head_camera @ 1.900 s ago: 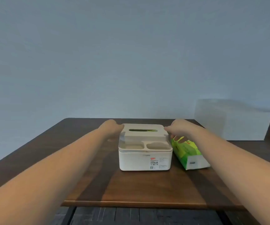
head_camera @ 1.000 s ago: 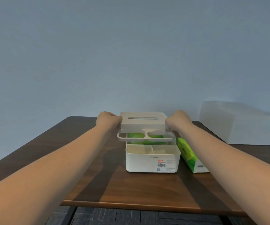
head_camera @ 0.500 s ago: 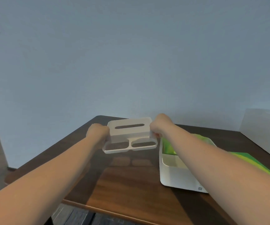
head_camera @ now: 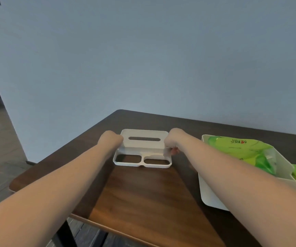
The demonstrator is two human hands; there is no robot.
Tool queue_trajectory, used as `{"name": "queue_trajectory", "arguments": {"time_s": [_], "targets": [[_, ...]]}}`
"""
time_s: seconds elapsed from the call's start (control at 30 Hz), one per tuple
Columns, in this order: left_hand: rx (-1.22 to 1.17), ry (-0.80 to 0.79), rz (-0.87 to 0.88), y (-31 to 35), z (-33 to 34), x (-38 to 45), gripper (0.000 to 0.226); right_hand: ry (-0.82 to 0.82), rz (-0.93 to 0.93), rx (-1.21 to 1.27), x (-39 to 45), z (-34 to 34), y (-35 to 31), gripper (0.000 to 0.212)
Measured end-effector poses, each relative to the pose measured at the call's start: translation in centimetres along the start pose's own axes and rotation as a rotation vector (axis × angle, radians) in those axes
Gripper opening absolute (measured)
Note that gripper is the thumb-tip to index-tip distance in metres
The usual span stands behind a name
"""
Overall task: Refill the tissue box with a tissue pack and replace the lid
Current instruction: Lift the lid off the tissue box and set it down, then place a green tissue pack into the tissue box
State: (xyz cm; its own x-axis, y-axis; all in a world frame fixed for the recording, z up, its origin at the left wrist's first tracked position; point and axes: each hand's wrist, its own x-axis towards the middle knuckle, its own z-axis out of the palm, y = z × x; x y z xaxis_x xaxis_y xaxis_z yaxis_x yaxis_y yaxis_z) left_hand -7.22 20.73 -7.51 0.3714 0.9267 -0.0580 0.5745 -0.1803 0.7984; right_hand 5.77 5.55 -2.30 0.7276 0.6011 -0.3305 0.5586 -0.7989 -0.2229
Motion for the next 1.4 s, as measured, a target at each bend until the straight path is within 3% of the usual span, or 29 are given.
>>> {"name": "queue_trajectory", "arguments": {"time_s": [0.17, 0.3, 0.53, 0.63, 0.73, 0.9, 0.97, 1.03, 1.2, 1.4], "targets": [[0.082, -0.051, 0.020, -0.7, 0.8, 0.5, 0.027, -0.143, -0.020, -0.049, 0.3, 0.5, 0.0, 0.019], [0.205, -0.029, 0.081, 0.1, 0.5, -0.3, 0.009, -0.002, -0.029, 0.076, -0.3, 0.5, -0.1, 0.043], [0.245, 0.025, 0.135, 2.4, -0.9, -2.3, 0.007, 0.050, -0.056, 0.187, -3.1, -1.9, 0.7, 0.033], [0.214, -0.010, 0.171, 3.9, -1.1, -3.7, 0.009, 0.129, -0.064, 0.304, -4.0, -3.6, 2.3, 0.031], [0.161, -0.050, 0.210, 6.0, -0.7, -5.8, 0.009, 0.245, -0.064, 0.408, -5.6, -5.5, 5.1, 0.014], [0.094, -0.145, 0.344, 10.1, 1.9, -10.6, 0.018, 0.545, -0.027, 0.349, -8.2, -7.2, 12.3, 0.016], [0.067, -0.226, 0.433, 11.5, 3.4, -12.7, 0.014, 0.630, 0.031, 0.295, -8.9, -7.5, 15.5, 0.012], [0.084, -0.297, 0.532, 12.6, 4.9, -14.5, 0.026, 0.666, 0.099, 0.267, -9.6, -7.5, 18.5, 0.012], [0.322, -0.315, 0.784, 14.2, 8.1, -16.7, 0.053, 0.506, 0.311, 0.199, -10.5, -6.3, 24.4, 0.034], [0.455, -0.319, 0.936, 14.9, 10.2, -17.1, 0.042, 0.315, 0.416, 0.104, -9.9, -4.6, 28.1, 0.066]]}}
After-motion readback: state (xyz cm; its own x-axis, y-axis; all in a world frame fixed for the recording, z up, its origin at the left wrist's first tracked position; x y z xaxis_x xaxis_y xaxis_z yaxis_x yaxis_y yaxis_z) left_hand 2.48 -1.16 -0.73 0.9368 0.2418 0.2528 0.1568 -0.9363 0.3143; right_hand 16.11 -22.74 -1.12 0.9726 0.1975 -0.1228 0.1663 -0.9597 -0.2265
